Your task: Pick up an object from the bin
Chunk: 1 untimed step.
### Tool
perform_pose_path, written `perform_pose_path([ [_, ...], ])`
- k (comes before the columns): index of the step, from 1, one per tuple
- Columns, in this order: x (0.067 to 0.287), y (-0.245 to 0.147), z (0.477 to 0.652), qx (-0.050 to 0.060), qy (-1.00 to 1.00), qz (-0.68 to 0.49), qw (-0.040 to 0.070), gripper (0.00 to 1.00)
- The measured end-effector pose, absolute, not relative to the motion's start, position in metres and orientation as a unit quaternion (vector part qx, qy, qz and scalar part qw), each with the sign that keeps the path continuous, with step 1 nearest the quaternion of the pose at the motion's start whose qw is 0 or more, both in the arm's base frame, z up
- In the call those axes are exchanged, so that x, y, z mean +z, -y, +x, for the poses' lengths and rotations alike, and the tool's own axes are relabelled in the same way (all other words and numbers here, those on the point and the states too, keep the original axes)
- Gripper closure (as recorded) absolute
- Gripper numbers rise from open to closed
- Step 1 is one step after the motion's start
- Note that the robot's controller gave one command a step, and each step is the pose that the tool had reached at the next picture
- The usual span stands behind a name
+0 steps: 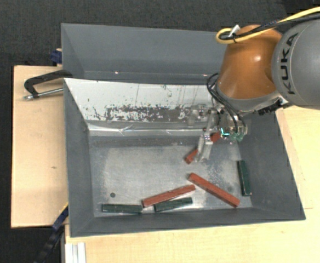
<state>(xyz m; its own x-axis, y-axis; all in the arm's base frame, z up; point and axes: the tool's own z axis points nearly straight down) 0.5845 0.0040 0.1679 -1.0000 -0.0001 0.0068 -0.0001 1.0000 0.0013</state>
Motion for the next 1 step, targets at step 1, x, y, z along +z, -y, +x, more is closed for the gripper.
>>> perform_pose_path([
  [1,0.1728,-0.0040,0.5863,-0.001,1.000,0.000,-0.001,0.00],
])
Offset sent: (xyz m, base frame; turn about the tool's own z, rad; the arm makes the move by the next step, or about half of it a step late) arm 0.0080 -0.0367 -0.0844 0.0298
